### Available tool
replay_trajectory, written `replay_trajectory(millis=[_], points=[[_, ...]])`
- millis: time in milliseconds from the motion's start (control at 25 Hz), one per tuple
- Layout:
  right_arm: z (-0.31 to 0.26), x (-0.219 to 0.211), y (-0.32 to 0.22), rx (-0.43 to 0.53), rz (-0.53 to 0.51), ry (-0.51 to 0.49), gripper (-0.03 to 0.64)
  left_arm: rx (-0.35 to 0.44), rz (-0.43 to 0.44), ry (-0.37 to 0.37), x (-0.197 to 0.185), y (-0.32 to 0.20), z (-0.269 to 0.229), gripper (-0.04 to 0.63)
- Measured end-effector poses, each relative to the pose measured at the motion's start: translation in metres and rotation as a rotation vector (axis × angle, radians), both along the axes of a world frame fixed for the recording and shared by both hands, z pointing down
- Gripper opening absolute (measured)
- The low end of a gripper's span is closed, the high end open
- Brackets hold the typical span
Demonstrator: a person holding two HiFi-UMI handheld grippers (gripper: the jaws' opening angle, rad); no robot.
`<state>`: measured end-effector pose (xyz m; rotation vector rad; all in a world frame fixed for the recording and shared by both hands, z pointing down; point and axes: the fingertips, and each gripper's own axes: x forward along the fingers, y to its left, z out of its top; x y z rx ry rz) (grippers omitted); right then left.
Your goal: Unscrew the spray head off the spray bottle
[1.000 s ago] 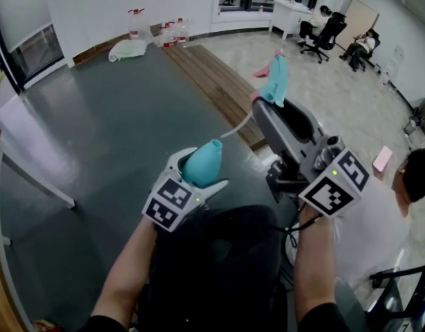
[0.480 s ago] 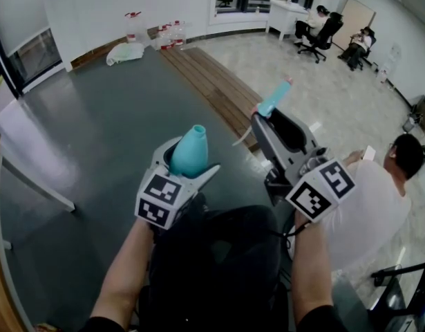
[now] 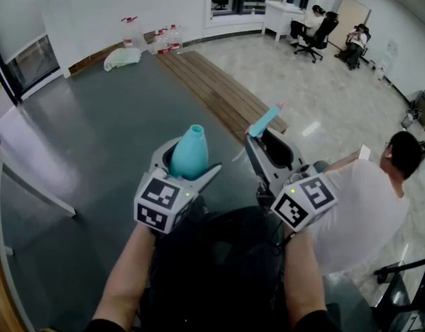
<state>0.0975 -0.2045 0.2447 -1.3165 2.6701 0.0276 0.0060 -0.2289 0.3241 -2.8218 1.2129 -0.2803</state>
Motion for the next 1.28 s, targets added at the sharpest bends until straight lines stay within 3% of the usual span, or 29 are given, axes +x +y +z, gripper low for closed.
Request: replay_trajectory(millis=[1280], points=[[0.008,0.013,0.02,0.0,0.041,-0.017,0.133,-0.016,0.047,0.014,0.027,0.014,0.0,0.437]])
